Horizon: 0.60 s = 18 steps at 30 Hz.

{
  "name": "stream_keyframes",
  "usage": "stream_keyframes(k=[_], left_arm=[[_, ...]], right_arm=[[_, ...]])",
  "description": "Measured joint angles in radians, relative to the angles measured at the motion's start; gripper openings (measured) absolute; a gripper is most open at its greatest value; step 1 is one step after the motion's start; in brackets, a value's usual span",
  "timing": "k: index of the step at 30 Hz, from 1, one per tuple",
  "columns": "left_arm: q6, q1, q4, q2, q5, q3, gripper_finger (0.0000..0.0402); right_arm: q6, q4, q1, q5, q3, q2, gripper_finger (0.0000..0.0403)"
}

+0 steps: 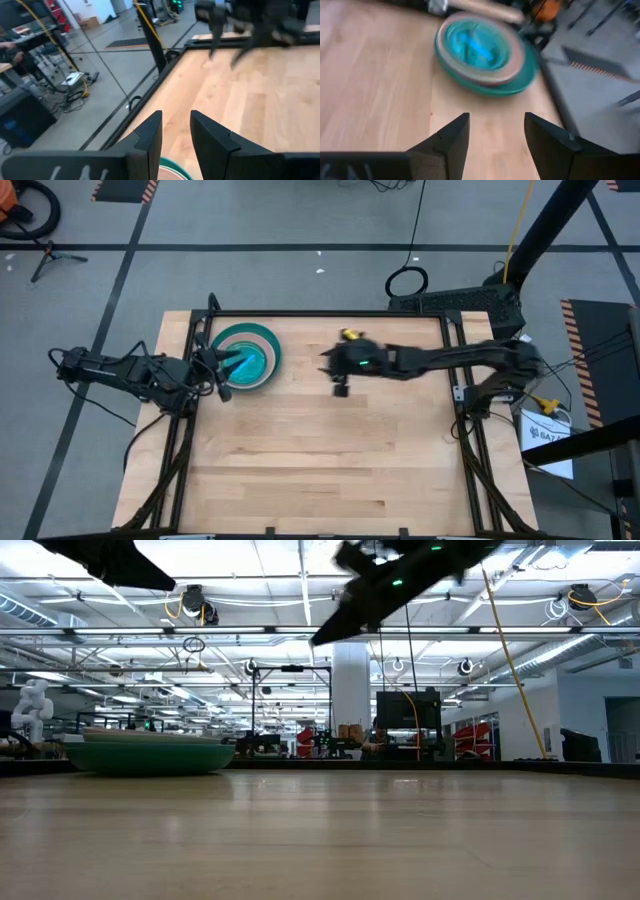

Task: Stack plastic plates
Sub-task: Return to Home Position

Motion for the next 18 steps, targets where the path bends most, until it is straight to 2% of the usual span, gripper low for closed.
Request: stream_keyframes(k=[6, 13, 15, 18], left_arm=[[-0.044, 0.001, 0.003, 0.000, 0.014, -0.028, 0.0108], [-0.128, 0.000, 0.022, 0.000, 0.075, -0.109, 0.0108], [-0.163, 0.000, 0.079, -0.002, 0.085, -0.161, 0.0108], [-0.183, 0.001, 0.261, -0.008, 0.138, -0.246, 0.0108]], right_arm=[[0.014, 0.201, -0.037, -0.002, -0.354, -0.317, 0.0183], [0.061, 0.397, -0.067, -0.002, -0.667, -0.648, 0.0183], [0.067, 0.450, -0.070, -0.002, -0.733, -0.734, 0.0183], [0.070, 0.492, -0.074, -0.003, -0.828, -0.852, 0.0183]])
